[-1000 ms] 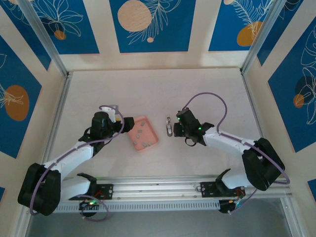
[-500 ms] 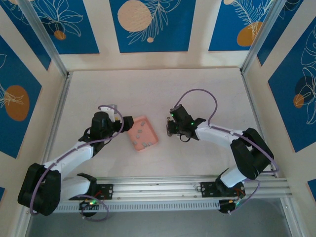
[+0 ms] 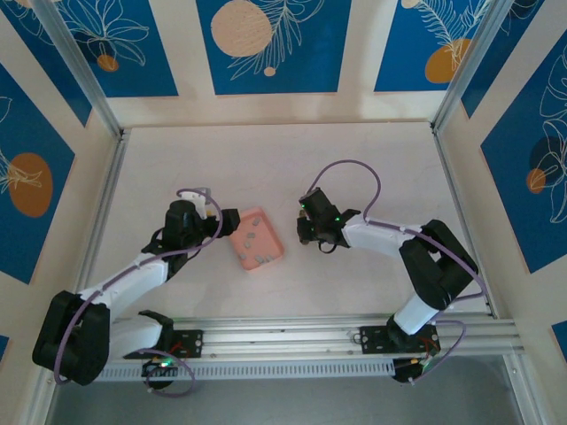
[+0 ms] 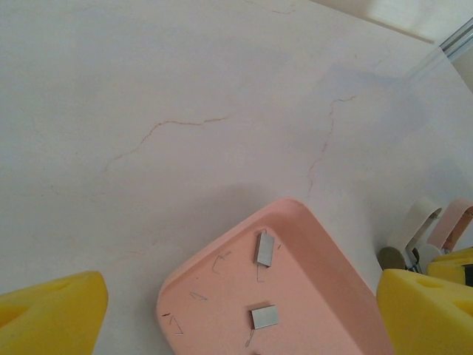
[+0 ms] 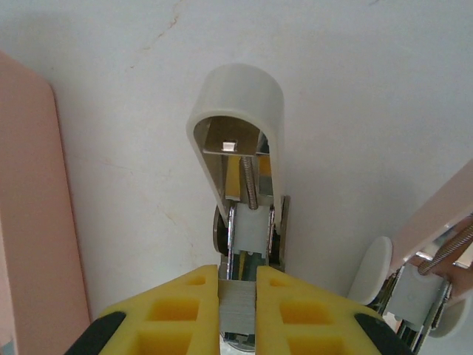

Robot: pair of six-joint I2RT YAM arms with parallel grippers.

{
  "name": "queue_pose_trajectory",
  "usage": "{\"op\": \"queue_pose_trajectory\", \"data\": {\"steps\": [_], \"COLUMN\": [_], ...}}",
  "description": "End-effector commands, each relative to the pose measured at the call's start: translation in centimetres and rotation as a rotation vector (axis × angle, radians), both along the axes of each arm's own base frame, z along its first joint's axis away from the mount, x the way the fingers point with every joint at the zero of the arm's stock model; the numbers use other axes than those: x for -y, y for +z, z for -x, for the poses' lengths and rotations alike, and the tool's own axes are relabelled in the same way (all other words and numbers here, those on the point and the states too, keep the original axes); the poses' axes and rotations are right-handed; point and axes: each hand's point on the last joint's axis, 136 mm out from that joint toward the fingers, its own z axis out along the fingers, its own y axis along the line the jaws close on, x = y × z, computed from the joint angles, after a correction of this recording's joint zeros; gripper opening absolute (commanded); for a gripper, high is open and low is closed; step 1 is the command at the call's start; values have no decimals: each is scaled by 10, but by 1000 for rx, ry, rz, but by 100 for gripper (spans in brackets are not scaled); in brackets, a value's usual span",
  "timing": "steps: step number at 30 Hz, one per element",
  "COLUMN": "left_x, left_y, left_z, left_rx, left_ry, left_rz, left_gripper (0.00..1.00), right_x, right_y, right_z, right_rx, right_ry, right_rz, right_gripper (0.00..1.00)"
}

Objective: Load the staples into the stapler

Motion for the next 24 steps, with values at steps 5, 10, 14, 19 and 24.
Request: {"op": "queue_pose_trajectory", "data": {"steps": [5, 10, 14, 19, 24], "left_x": [3, 4, 5, 6, 6], "left_y": [7, 8, 8, 9, 9], "left_z": [-5, -5, -6, -7, -7], "left_rx": [21, 23, 22, 23, 22], "left_ry": [-6, -8, -9, -13, -13], "left_rz": [-7, -4, -4, 0, 2], "left_gripper": [94, 94, 94, 94, 94], "right_x": [-9, -6, -3, -1, 0], "right_y": [-1, -5, -7, -9, -11], "right_z": [-1, 0, 0, 0, 0], "right_rx": [-4, -11, -10, -12, -13], "right_ry": [18, 10, 0, -1, -4], "right_rz": [-14, 0, 14, 27, 42], "right_gripper": [16, 16, 16, 16, 16]}}
